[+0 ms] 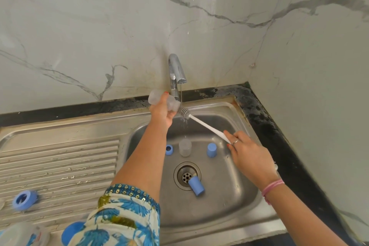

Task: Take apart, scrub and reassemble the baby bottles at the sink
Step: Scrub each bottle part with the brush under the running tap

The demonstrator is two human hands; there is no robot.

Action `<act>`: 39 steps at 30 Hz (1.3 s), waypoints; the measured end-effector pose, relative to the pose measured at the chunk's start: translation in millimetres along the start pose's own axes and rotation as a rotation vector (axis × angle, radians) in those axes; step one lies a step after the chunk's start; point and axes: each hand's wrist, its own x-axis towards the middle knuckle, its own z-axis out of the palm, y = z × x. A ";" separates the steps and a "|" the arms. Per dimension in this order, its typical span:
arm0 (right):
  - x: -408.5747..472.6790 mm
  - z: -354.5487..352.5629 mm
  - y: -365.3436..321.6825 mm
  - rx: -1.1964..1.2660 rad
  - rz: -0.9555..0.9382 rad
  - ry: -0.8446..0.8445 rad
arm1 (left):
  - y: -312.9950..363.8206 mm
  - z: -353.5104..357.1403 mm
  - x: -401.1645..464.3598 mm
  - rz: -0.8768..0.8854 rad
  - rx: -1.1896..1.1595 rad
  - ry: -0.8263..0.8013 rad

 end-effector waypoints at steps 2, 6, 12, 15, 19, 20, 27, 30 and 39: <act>-3.3 -1.6 -0.2 -0.075 -0.067 0.085 | -0.3 -2.5 3.9 -0.021 -0.010 0.004; -9.5 2.7 9.6 -0.190 -0.182 0.284 | -10.1 0.5 3.7 -0.010 0.054 0.054; 0.0 -6.8 -0.1 0.016 0.028 0.014 | -18.8 9.4 -6.1 -0.067 -0.041 -0.133; 18.2 -9.6 -15.4 1.143 0.457 -0.284 | -31.5 26.7 -21.7 -0.144 -0.060 -0.270; 14.0 -6.0 -39.7 1.756 0.791 -0.687 | -26.4 42.3 -23.9 -0.096 -0.200 -0.264; 9.8 -4.4 -41.0 1.708 0.755 -0.686 | -20.1 39.5 -19.0 -0.070 -0.185 -0.230; -8.9 -2.1 -18.0 0.662 0.257 -0.266 | 7.1 2.5 14.8 0.001 -0.221 0.033; -11.0 -6.3 -11.4 0.681 0.248 -0.210 | 8.3 -3.4 14.8 -0.014 -0.113 -0.008; -15.7 -18.3 -7.8 -0.178 -0.092 0.161 | -6.1 23.9 1.3 -0.113 -0.099 -0.008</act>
